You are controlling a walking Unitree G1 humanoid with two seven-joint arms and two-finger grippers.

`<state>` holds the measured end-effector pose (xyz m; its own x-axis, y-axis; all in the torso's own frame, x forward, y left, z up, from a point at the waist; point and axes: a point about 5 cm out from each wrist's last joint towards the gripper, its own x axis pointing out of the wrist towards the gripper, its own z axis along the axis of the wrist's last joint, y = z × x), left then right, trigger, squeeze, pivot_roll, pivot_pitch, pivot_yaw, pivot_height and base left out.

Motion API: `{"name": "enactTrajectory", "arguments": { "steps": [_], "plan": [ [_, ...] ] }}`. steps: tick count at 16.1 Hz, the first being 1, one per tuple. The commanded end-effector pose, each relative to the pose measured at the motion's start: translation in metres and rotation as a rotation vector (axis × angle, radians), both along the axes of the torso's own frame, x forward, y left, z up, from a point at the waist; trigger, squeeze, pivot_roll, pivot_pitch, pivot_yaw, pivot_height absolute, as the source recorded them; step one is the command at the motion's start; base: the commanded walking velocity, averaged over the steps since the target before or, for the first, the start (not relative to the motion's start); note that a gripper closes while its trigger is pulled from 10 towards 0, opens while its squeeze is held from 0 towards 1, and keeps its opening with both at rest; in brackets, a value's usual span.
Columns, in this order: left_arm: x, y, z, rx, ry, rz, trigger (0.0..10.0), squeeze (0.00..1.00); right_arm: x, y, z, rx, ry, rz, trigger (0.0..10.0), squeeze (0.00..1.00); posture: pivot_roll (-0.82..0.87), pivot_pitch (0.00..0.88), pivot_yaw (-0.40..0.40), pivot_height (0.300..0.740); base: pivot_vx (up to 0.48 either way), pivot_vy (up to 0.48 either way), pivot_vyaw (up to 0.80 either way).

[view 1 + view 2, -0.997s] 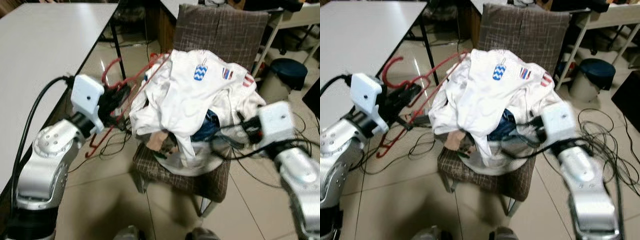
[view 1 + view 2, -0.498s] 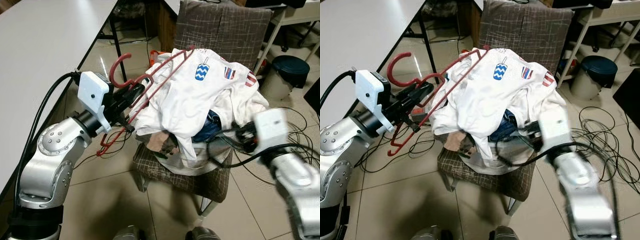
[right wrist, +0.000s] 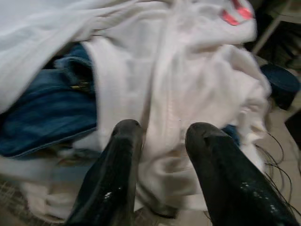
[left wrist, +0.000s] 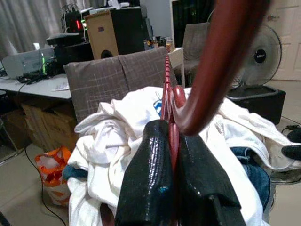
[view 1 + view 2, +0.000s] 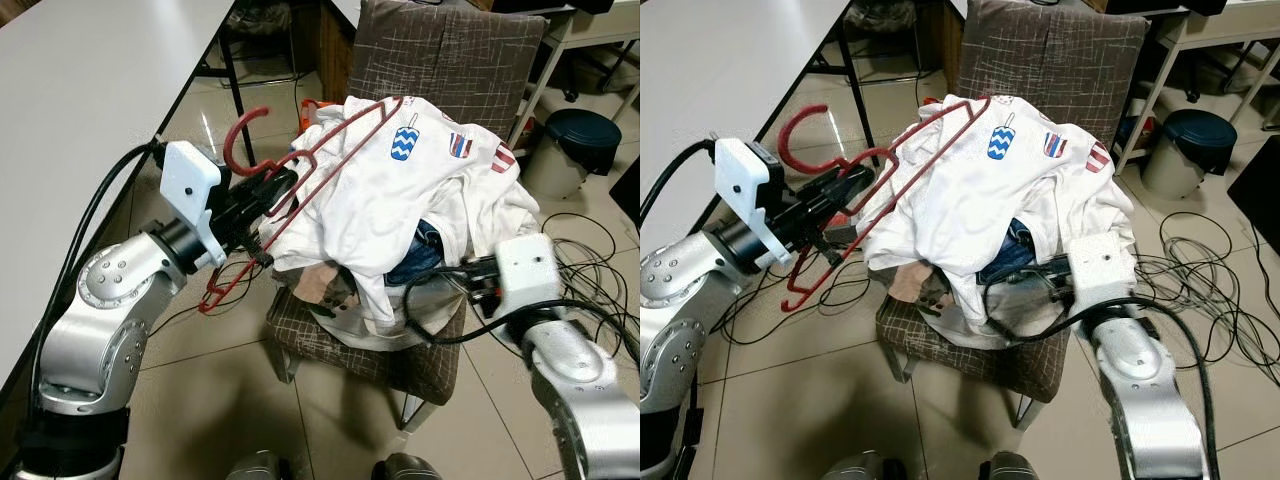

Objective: Hang hanger

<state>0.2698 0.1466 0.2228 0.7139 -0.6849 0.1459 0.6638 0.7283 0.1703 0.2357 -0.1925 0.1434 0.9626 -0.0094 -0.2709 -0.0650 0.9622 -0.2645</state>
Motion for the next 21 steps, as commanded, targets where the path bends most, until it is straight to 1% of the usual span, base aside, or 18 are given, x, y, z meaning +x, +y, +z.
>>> {"name": "enactTrajectory", "arguments": {
  "steps": [1,5,7,13,16,20,21],
  "plan": [
    [-0.001,-0.001,0.004,0.002,-0.012,-0.012,10.0,0.00,0.001,-0.003,0.000,0.008,0.006,-0.024,0.0,0.00,-0.09,0.084,0.073,0.740,0.000,0.000,0.00],
    [0.000,-0.003,0.003,-0.001,-0.011,-0.014,10.0,0.00,0.005,-0.004,0.000,0.092,-0.025,-0.033,0.0,0.00,-0.09,0.074,0.073,0.740,0.000,0.000,0.00],
    [-0.001,-0.004,0.003,-0.001,-0.013,-0.018,10.0,0.00,0.007,-0.003,0.000,0.096,-0.036,-0.013,0.0,0.00,-0.09,0.071,0.073,0.740,0.000,0.000,0.00],
    [0.000,-0.005,0.002,0.002,-0.012,-0.014,10.0,0.00,0.006,-0.006,-0.002,0.101,-0.034,-0.026,0.0,0.00,-0.09,0.055,0.073,0.740,0.000,0.000,0.00],
    [0.001,-0.007,0.001,-0.001,-0.011,-0.021,10.0,0.00,0.007,-0.015,0.009,0.086,-0.077,-0.057,0.0,0.00,-0.10,0.054,0.076,0.740,0.000,0.000,0.00],
    [0.002,-0.008,0.002,-0.005,-0.016,-0.020,10.0,0.00,0.009,-0.021,0.025,0.065,-0.117,-0.039,0.0,0.00,-0.10,0.056,0.076,0.740,0.000,0.000,0.00],
    [0.003,-0.009,0.002,-0.007,-0.018,-0.015,10.0,0.00,0.010,-0.026,0.035,0.042,-0.152,-0.051,0.0,0.00,-0.10,0.056,0.076,0.740,0.000,0.000,0.00]
  ]
}}
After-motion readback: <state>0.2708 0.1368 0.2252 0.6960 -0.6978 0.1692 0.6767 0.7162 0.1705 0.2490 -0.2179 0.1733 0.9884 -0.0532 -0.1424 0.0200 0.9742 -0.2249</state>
